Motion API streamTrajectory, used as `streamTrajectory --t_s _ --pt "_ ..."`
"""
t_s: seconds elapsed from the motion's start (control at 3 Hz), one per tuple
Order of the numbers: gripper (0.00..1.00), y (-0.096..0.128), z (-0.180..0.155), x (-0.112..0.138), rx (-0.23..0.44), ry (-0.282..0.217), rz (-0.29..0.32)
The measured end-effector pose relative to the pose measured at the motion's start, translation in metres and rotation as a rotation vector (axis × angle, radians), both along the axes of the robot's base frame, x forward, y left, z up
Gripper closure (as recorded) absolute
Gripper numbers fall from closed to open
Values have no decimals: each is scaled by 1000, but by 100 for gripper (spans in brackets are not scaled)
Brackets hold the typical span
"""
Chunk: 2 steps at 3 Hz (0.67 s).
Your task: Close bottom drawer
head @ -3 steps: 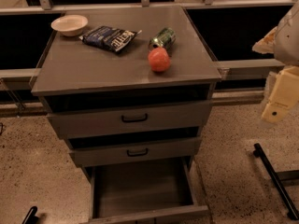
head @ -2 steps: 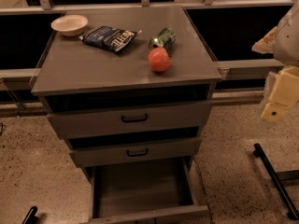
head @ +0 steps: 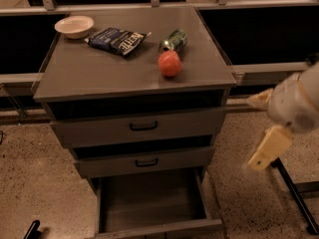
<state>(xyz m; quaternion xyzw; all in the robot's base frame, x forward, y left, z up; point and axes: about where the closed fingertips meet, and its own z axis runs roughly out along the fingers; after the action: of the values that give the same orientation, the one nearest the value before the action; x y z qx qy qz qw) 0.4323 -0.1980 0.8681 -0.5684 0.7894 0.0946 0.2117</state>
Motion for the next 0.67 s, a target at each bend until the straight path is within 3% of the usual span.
streamTrajectory --t_s 0.33,0.67 --pt "0 17 -74 -25 195 14 -6" --pt "0 13 -94 -36 236 -18 -22"
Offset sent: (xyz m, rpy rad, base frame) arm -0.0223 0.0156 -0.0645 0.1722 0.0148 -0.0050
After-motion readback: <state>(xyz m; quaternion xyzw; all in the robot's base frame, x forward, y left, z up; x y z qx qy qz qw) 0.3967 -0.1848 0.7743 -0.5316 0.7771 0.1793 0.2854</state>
